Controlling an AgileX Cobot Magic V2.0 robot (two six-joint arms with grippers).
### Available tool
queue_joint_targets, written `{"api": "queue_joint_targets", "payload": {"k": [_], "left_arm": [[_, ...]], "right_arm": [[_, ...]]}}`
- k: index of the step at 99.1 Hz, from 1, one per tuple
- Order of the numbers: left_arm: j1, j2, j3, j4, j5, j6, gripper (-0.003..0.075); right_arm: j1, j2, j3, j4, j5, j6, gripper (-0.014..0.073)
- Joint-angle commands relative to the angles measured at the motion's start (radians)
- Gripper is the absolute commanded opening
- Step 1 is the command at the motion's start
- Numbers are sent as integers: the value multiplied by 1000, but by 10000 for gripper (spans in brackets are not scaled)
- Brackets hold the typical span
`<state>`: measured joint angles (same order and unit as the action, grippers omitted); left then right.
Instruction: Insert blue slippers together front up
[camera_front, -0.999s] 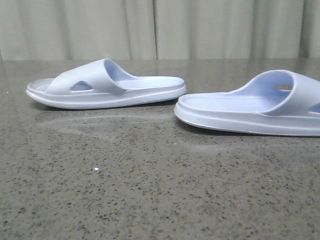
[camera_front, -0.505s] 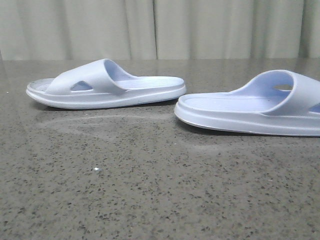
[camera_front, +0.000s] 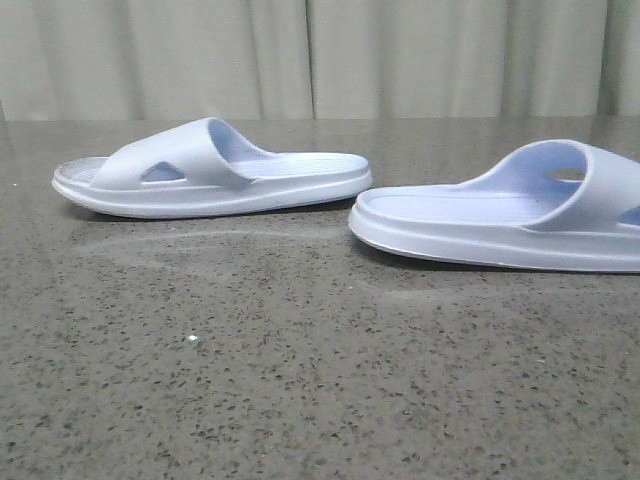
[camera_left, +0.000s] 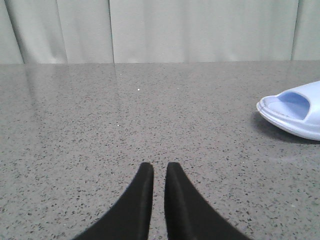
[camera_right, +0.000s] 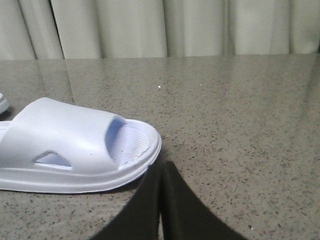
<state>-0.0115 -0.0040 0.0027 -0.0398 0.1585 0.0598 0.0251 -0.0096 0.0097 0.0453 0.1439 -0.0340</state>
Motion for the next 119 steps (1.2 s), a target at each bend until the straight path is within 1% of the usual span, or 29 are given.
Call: {"api": "queue_joint_targets", "payload": {"k": [1, 7, 12, 24, 37, 47, 54, 63, 69, 75, 86, 94, 106, 119], "left_arm": [[0, -30, 10, -31, -91, -8, 15], [0, -30, 10, -59, -101, -8, 15], [0, -30, 10, -90, -109, -8, 15], [0, -30, 10, -158, -129, -8, 15], [0, -30, 10, -187, -141, -8, 15], [0, -30, 10, -235, -153, -8, 15], [0, -30, 10, -324, -164, -8, 15], [0, -30, 8, -478, -179, -8, 15], [0, -30, 6, -588, -184, -8, 15], [0, -30, -5, -629, -171, -8, 15], [0, -24, -53, -625, -83, -8, 15], [0, 1, -109, -580, -33, -8, 15], [0, 106, -222, -446, 56, -8, 15], [0, 299, -374, -270, 232, -8, 15]], "right_arm": [[2, -21, 22, 64, -95, 4, -78], [2, -21, 22, 130, -114, 4, -78], [2, -21, 22, 159, -126, 4, -78], [2, -21, 22, 163, -131, 4, -78], [2, -21, 22, 179, -133, 4, -78], [2, -21, 22, 230, -134, 4, -78], [2, -21, 22, 296, -134, 4, -78], [2, -21, 22, 419, -137, 4, -78], [2, -21, 18, 474, -144, 4, -78], [2, -21, 0, 500, -139, 4, -78], [2, -19, -59, 500, -89, 4, -78], [2, 13, -117, 485, -27, 4, -78], [-2, 140, -201, 448, 39, 4, -78], [-2, 352, -332, 372, 154, 4, -78]]}}
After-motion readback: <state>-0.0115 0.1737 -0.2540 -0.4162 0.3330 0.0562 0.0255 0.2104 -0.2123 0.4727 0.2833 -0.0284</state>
